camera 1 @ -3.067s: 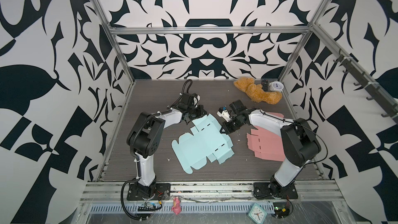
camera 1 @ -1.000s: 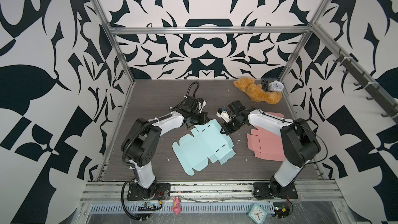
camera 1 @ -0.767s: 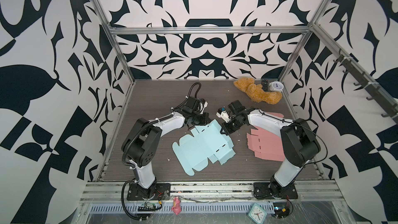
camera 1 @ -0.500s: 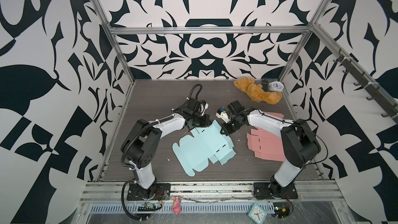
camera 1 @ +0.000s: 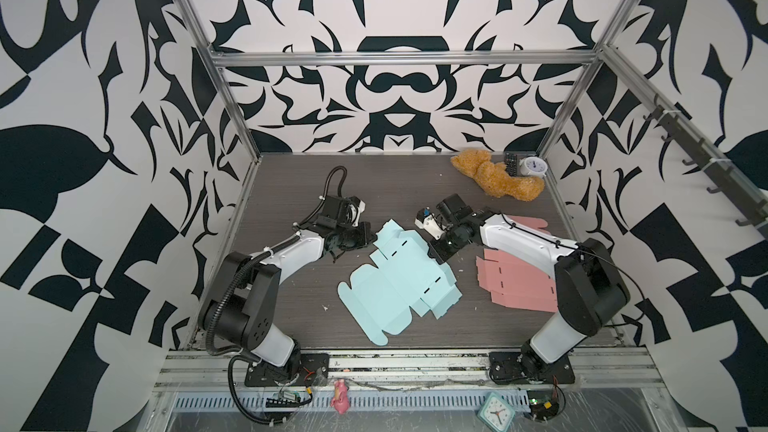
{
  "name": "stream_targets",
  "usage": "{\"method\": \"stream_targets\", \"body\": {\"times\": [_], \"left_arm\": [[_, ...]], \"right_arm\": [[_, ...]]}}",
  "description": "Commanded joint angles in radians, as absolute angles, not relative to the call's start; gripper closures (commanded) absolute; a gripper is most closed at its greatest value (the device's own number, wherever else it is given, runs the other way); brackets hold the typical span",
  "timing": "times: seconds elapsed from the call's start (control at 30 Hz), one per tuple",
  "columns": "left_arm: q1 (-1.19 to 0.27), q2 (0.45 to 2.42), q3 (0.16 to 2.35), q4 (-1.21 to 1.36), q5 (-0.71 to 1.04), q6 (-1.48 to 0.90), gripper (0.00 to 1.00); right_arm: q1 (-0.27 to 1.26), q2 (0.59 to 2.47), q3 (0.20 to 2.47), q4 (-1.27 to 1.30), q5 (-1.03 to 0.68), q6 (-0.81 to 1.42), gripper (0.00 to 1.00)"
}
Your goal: Fold the paper box
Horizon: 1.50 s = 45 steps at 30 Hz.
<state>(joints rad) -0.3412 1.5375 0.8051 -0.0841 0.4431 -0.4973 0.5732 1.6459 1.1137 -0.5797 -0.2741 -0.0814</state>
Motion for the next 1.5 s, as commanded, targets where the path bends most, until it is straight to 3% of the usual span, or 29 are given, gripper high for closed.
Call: {"method": "stream_targets", "body": {"times": [0.0,0.67,1.47], "left_arm": [[-0.302,1.520,0.763,-0.081,0.464,-0.483,0.98],[-0.340,1.639,0.690,0.042,0.503,-0.495,0.97],[-0.468,1.514,0.633,0.037,0.495,-0.559,0.96]], "right_arm": [[0.590,1.597,1.151,-0.601,-0.233,-0.106,1.00],[0.614,1.600,1.146,-0.585,-0.216,-0.096,1.00],[0.631,1.573,1.138,-0.551,-0.156,-0.115,1.00]]}}
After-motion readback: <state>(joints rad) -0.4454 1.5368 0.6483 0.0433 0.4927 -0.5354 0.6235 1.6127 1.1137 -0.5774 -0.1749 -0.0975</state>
